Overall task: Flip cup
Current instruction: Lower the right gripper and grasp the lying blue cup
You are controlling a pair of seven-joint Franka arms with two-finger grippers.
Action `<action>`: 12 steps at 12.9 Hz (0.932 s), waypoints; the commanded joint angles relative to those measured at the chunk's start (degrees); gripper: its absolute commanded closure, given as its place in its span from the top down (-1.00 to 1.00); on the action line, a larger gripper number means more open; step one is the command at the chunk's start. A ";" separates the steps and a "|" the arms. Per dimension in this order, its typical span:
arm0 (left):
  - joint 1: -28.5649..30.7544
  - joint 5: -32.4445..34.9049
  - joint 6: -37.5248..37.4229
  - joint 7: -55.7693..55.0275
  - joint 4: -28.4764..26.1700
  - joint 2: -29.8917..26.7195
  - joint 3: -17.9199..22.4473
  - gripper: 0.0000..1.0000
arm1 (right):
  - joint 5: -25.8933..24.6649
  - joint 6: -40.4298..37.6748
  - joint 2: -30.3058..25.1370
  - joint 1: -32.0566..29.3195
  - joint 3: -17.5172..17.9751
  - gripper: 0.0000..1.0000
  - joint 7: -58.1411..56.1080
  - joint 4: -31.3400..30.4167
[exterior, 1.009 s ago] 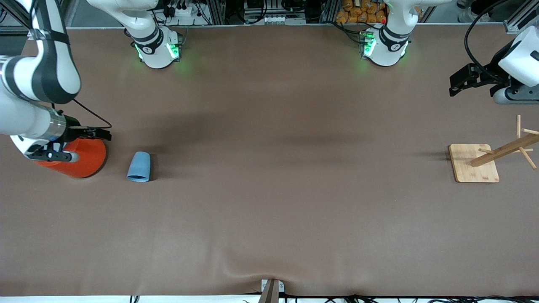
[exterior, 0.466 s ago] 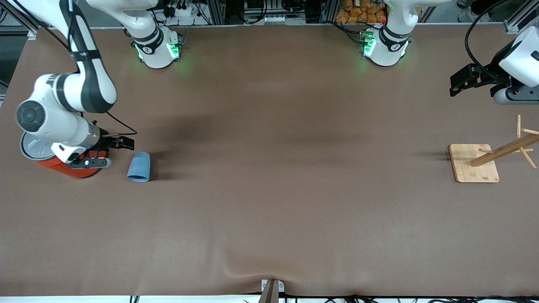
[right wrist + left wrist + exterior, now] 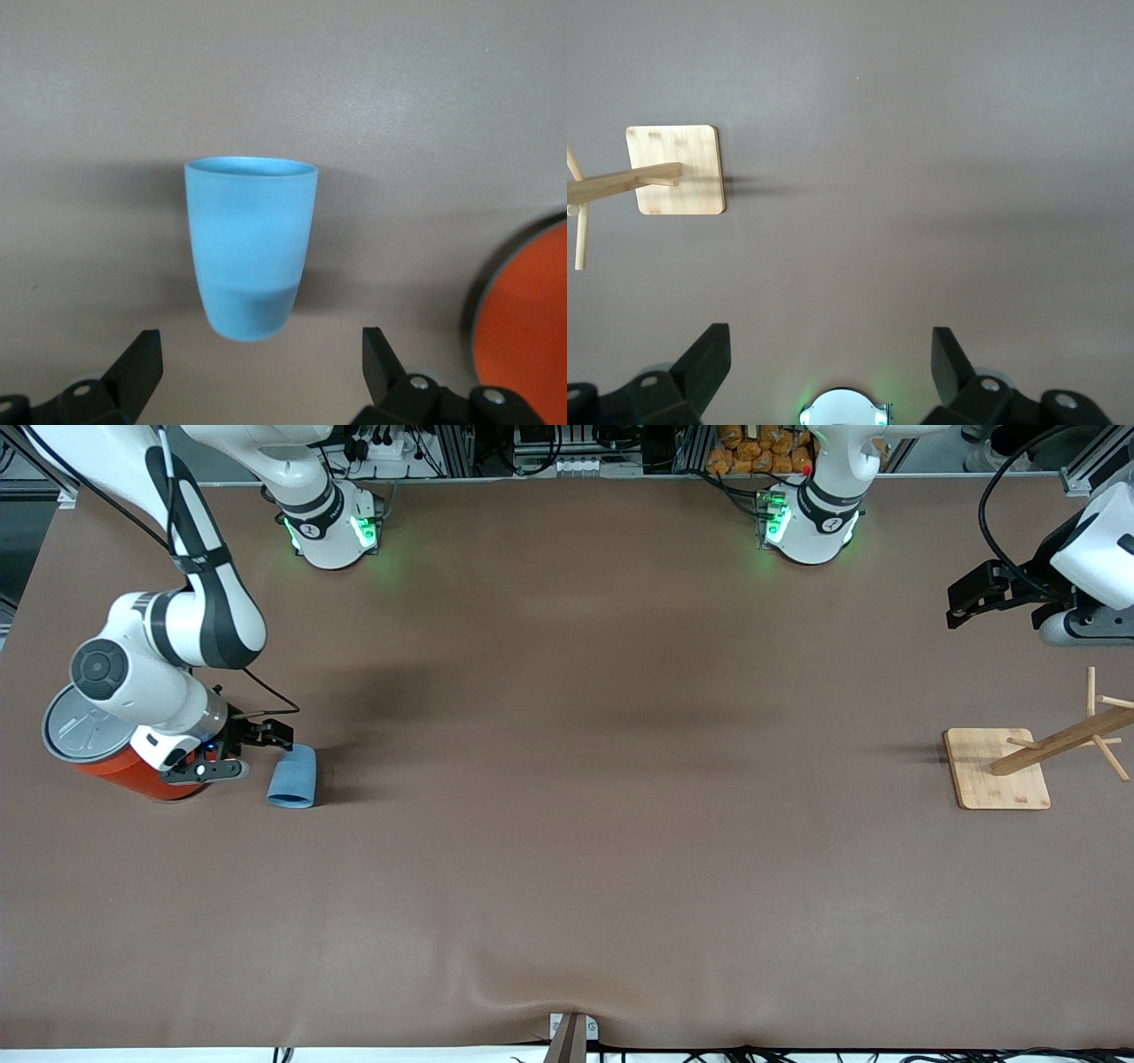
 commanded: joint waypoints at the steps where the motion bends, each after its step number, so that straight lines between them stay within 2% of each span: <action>1: 0.19 0.19 0.03 0.05 0.06 -0.23 -0.15 1.00 | 0.11 5.32 2.87 -0.09 0.07 1.00 -1.18 -1.55; 8: 0.45 0.19 0.03 0.14 0.06 -0.15 0.02 1.00 | 0.64 12.97 8.06 0.00 1.21 1.00 -0.92 -1.37; 9: 0.45 0.10 0.03 0.14 0.15 -0.15 0.11 1.00 | 0.64 13.50 8.42 -0.09 1.30 0.60 -0.92 -1.29; 10: 0.36 0.18 0.03 0.14 0.15 -0.23 0.11 1.00 | 0.64 13.51 8.51 -0.09 1.39 -0.07 -0.92 -1.29; 11: 0.45 0.19 0.03 0.14 0.15 -0.15 0.11 1.00 | 0.64 13.42 8.51 0.00 1.47 -0.58 -0.57 -1.20; 12: 0.63 0.19 0.11 0.14 0.15 -0.15 0.20 1.00 | 0.64 12.72 8.42 -0.09 2.00 -0.98 -0.31 -0.94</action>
